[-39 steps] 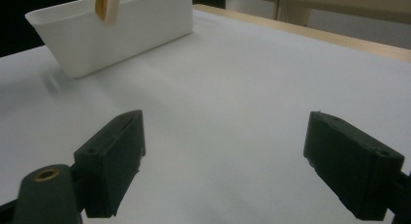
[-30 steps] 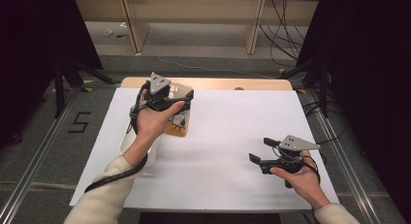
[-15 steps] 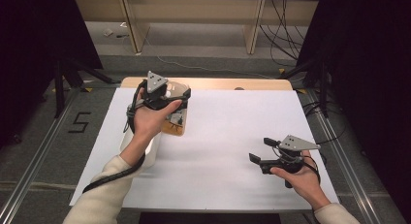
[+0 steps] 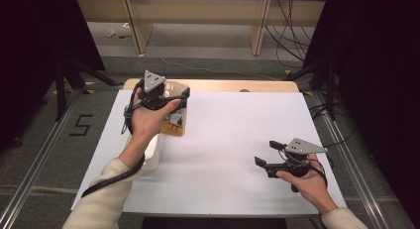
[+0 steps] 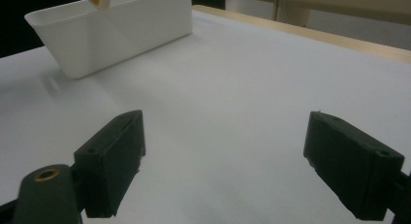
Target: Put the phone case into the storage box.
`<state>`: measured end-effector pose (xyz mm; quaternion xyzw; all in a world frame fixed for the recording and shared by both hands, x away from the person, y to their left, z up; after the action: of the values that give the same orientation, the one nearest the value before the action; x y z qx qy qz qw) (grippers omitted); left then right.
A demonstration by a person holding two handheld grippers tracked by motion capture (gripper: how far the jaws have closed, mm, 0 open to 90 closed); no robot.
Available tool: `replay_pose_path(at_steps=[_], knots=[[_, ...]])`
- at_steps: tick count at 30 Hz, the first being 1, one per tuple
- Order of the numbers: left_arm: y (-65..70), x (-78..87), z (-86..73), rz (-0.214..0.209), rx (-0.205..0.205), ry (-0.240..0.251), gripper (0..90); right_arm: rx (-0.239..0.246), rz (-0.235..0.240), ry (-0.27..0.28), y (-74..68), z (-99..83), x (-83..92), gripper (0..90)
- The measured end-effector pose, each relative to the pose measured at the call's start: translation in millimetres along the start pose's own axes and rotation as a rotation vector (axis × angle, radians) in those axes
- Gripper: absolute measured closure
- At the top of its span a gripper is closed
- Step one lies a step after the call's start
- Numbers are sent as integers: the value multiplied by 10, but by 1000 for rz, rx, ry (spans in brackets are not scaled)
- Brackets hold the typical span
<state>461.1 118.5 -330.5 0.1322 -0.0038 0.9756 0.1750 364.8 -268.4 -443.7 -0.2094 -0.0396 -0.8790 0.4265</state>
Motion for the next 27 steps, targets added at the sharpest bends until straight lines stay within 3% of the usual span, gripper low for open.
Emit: replay_pose_path(at_steps=[27], knots=[[-196, 44, 44, 37, 21, 0, 113, -1, 4, 1, -2, 0, 1, 158]])
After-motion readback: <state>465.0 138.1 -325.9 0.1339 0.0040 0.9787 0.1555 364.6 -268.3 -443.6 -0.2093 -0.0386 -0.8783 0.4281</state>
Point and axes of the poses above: each handheld gripper's, and its own axes: x roughly backward along the jaws, z roughly out of its top, y roughly to its right, the point moved 1 cm from there along -x, roughly forward along the jaws, and after that the axes turned 5 degrees about z, right-handed, at the moved point
